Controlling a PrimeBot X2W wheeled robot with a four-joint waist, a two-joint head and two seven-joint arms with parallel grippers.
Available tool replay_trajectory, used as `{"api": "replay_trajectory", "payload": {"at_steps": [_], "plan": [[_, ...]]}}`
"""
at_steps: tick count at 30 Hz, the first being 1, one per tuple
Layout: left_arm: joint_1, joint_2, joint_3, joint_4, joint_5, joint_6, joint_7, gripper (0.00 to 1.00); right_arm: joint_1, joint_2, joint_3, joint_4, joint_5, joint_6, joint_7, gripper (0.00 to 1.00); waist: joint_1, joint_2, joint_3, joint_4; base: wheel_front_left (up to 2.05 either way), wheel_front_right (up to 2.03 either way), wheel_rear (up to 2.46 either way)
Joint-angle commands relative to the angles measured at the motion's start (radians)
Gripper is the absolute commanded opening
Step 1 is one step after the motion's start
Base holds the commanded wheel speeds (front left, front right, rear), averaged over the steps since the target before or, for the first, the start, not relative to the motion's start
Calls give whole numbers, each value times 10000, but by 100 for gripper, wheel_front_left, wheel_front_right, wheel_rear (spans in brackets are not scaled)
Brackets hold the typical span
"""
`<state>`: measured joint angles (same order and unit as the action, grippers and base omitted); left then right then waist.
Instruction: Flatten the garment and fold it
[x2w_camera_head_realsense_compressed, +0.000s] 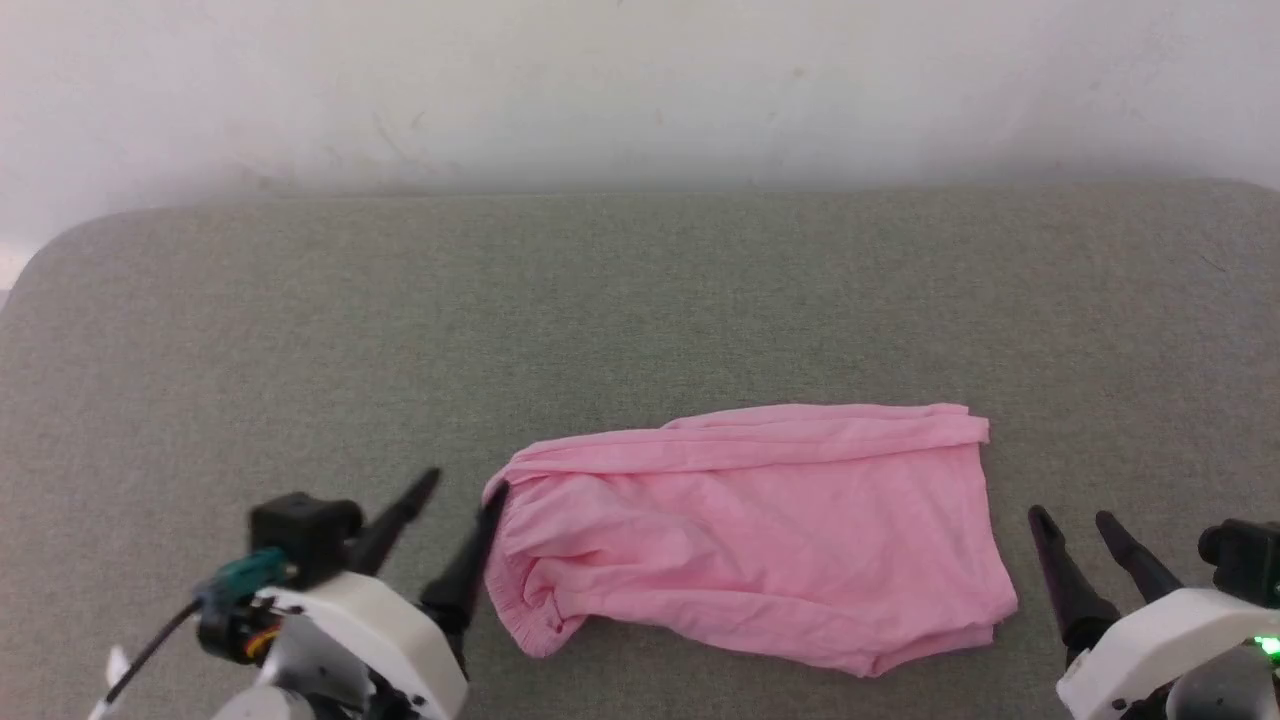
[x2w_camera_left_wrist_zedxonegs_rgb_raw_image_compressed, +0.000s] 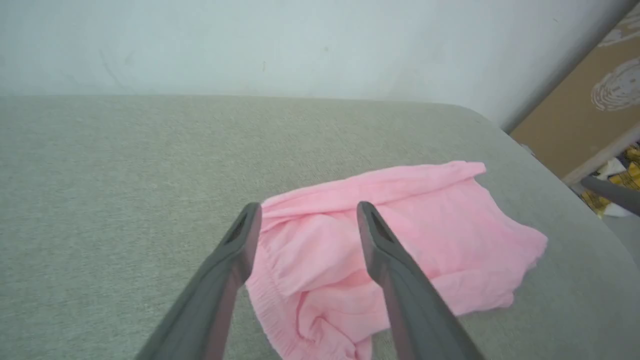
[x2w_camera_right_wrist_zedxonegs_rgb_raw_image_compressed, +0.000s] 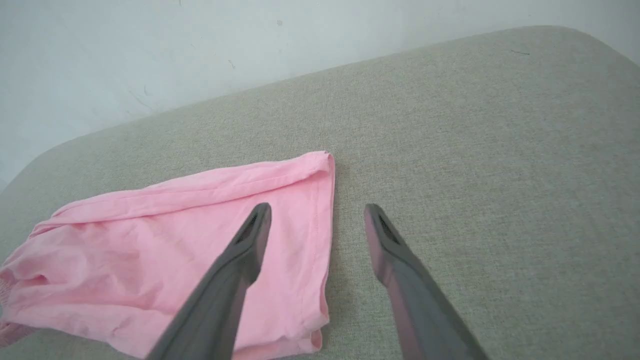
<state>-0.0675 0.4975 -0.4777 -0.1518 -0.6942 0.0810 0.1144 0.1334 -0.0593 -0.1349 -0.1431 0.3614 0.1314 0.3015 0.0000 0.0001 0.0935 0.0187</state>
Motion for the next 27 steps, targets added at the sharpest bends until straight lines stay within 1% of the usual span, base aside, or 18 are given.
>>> {"api": "replay_trajectory", "payload": {"at_steps": [1, 4, 9, 12, 15, 18, 22, 23, 24, 25, 27], "plan": [[193, -60, 412, -4, 139, 400, -560, 100, -163, -69, -99, 133, -63, -7, 116, 100, 0, -1, -71, 101, 0, 0, 0], [260, -262, 808, 291, 421, 818, -1464, 100, -387, -411, -224, 561, -71, -7, 534, 100, 0, -1, -94, 210, 0, 0, 0], [214, -636, 1246, 1167, 836, 1064, -3106, 100, -800, -915, -95, 1371, 79, -7, 1596, 100, 0, -1, -79, 404, 0, 0, 0], [115, -818, 1460, 1627, 1248, 1112, -3600, 100, -1165, -1091, 100, 1853, 329, -7, 2269, 100, 0, -1, -31, 535, 0, 0, 0], [74, -1033, 1734, 1937, 1672, 1165, -3735, 100, -1590, -1191, 313, 2382, 526, -7, 2742, 100, 0, -1, 24, 668, 0, 0, 0], [19, -1301, 2118, 1917, 2119, 1056, -3754, 100, -1955, -1221, 487, 3112, 698, -7, 3043, 100, 0, -1, 75, 860, 0, 0, 0], [123, -1603, 2617, 1860, 2706, 725, -3758, 100, -2163, -1205, 862, 4107, 995, -7, 3555, 100, 0, -1, 101, 1085, 0, 0, 0], [123, -1603, 2617, 1860, 2706, 725, -3758, 100, -2163, -1205, 862, 4107, 995, -7, 3555, 100, 0, -1, 101, 1085, 0, 0, 0], [211, -1741, 2836, 1860, 2939, 540, -3759, 100, -2145, -1150, 1059, 4564, 1209, -7, 3938, 100, 0, -1, 103, 1159, 0, 0, 0], [211, -1741, 2836, 1860, 2939, 540, -3759, 100, -2145, -1150, 1059, 4564, 1209, -7, 3938, 100, 0, -1, 103, 1159, 0, 0, 0], [289, -1872, 3015, 1906, 3136, 360, -3759, 100, -2112, -1143, 1264, 4884, 1379, -7, 4286, 100, 0, -1, 104, 1213, 0, 0, 0]]}}
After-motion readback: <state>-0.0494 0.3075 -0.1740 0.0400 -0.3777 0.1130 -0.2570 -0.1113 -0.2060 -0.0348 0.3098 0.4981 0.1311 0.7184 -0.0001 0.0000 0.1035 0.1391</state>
